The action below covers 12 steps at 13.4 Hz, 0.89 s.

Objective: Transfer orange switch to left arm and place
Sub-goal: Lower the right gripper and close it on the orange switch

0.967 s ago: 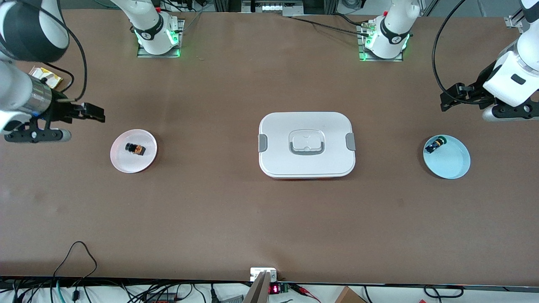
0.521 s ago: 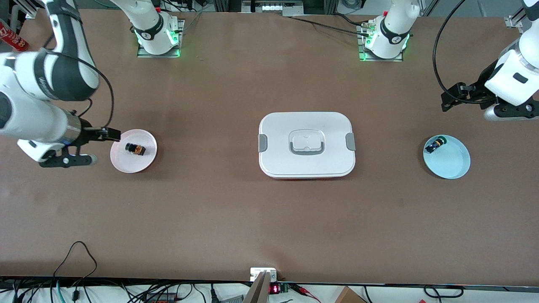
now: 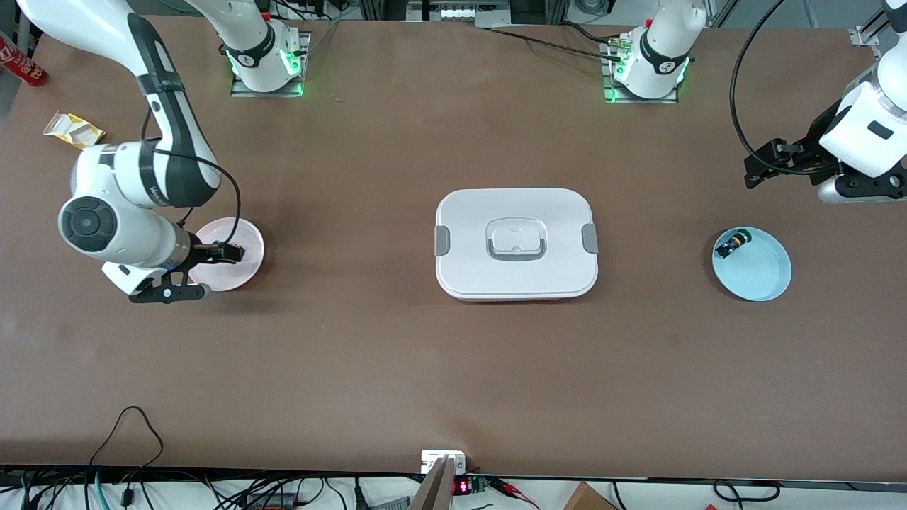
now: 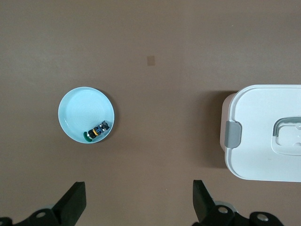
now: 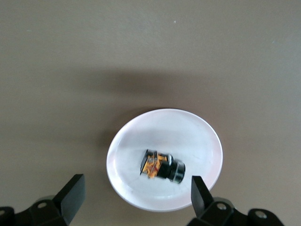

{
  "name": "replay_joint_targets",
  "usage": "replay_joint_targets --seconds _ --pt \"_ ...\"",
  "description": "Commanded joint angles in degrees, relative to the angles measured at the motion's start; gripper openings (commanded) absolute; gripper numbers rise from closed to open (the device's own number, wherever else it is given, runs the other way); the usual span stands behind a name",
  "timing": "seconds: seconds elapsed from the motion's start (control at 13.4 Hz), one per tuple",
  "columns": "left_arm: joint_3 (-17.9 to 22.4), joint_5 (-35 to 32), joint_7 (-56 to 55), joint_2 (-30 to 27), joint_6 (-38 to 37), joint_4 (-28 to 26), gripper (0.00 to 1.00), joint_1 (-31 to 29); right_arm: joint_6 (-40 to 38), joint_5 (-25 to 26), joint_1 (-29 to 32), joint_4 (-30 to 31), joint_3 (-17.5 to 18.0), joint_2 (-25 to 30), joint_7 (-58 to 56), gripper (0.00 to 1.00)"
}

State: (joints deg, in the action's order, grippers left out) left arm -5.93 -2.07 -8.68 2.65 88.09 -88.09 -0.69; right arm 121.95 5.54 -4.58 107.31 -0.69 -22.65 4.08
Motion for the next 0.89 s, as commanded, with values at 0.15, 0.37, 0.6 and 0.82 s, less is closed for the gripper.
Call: replay_joint_targets --seconds 0.15,0.37,0.6,0.82 --pt "0.0 -1.0 -0.5 1.2 -0.7 2.0 1.0 1.1 7.7 0.3 1.2 9.2 -0.2 1.2 7.1 1.0" --pt "0.1 -1.0 -0.7 1.0 -1.3 2.0 1.0 1.0 15.6 0.3 2.8 15.9 -0.4 1.1 8.4 1.0" --pt "0.3 -1.1 -0.4 1.0 -1.3 2.0 1.0 0.4 16.3 0.3 3.7 17.4 -0.5 -0.2 8.2 1.0" --pt "0.2 -1.1 -0.4 1.1 -1.3 2.0 1.0 0.6 15.9 0.4 3.5 17.5 -1.4 -0.3 8.0 1.0"
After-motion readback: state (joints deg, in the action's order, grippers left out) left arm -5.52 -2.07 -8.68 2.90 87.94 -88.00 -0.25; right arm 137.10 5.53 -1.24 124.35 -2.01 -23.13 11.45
